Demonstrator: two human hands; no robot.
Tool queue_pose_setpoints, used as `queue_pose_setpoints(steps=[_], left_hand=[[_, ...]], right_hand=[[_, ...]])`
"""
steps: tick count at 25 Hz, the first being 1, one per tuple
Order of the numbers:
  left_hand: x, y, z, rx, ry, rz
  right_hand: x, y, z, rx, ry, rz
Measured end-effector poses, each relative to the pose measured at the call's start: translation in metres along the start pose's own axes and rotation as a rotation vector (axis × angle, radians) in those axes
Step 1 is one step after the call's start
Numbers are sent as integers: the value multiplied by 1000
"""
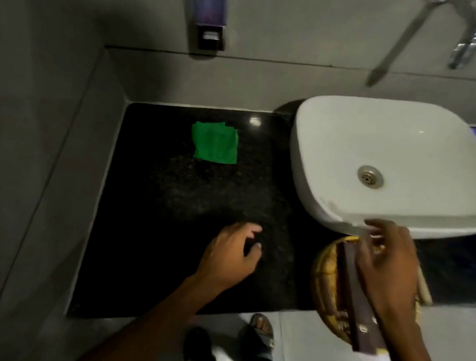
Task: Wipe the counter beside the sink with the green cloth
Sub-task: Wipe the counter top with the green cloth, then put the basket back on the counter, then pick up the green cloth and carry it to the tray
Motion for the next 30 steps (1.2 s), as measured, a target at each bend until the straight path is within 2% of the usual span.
queue_pose_setpoints(steps=[2, 3, 6, 9, 11, 14, 18, 20, 22, 26, 27, 30], left_hand=[[-17, 48, -25, -166, -38, 262], [-23, 67, -34, -212, -56, 362], [-35, 106, -51, -272, -112, 533], [-43, 128, -58, -345, -176, 625], [-42, 120, -50, -419, -233, 544], [-31, 57, -15, -490, -291, 249], [-27, -64, 51, -278, -364, -219], [-29, -110, 80, -283, -417, -356], [-30, -139, 106, -304, -460, -400], [-26, -150, 135, -298, -525, -381], [-25, -149, 137, -294, -525, -383], [-22, -148, 143, -314, -533, -392]], right_hand=[[-20, -27, -80, -237, 275, 154], [-31, -30, -111, -253, 396, 254], [-56, -15, -153, -7, 561, 423], [-66, -12, -156, 159, 607, 414], [-66, -17, -142, 299, 637, 366], [-59, -3, -95, 480, 614, 424], [-49, 72, -7, 668, 573, 543], [-32, 112, 35, 726, 534, 524], [-13, 144, 71, 665, 441, 559], [16, 185, 95, 454, 289, 770], [33, 187, 96, 397, 234, 740], [109, 196, 102, 378, 179, 457]])
Point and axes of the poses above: each hand's wrist, its own x-axis towards the middle knuckle, its own y-axis out of the palm, z = x × y, the point moved 9 cm from there along x, towards the middle knuckle, and after that the axes turned 12 degrees about -y, right-handed, at the moved point
